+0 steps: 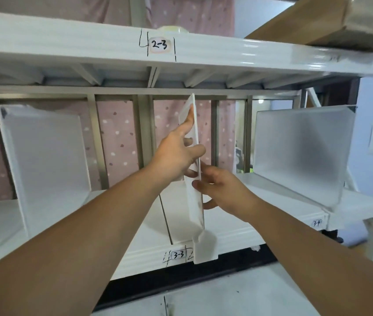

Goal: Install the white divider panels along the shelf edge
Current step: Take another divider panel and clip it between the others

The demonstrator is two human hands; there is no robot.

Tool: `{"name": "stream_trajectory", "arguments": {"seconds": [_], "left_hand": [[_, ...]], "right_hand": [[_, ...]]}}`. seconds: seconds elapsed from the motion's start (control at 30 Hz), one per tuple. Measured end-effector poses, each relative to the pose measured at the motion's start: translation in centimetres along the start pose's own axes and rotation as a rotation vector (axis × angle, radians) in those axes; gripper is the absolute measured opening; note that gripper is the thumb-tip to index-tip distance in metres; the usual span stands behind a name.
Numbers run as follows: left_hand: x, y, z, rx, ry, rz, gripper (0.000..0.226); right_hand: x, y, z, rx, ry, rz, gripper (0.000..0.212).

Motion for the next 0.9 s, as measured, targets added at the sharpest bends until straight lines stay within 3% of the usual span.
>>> {"name": "stream_trajectory", "arguments": {"seconds": [0.37,0.67,0.8,0.9], "left_hand": [[0.2,0.3,1.4,-0.010,-0.058,-0.030,0.095],[-0.2,0.7,0.3,0.084,-0.192,0.008,0.087],[-0.6,1.3,0.5,0.081,-0.259,0.014,0.083],[-1.5,2.0,1.5,0.074,-0.340,0.016,0.088]], "right_hand": [[0.6,0.2,-0.2,0.093,0.135,-0.114,0.022],[0.8,0.2,0.2,0.137,0.298,-0.208,0.006],[1.8,0.4,0.6,0.122,0.315,-0.194,0.007],[3.1,1.0,0.5,0.145,0.311,-0.207,0.031]]}}
Point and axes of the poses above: each hand's wrist, its own y-axis away from the middle knuckle, its own z-axis out of the palm, x = y × z, the point moved 7 cm from there along -y, towards the middle knuckle, and after that the axes turned 4 degrees about z, right-handed, at the moved point
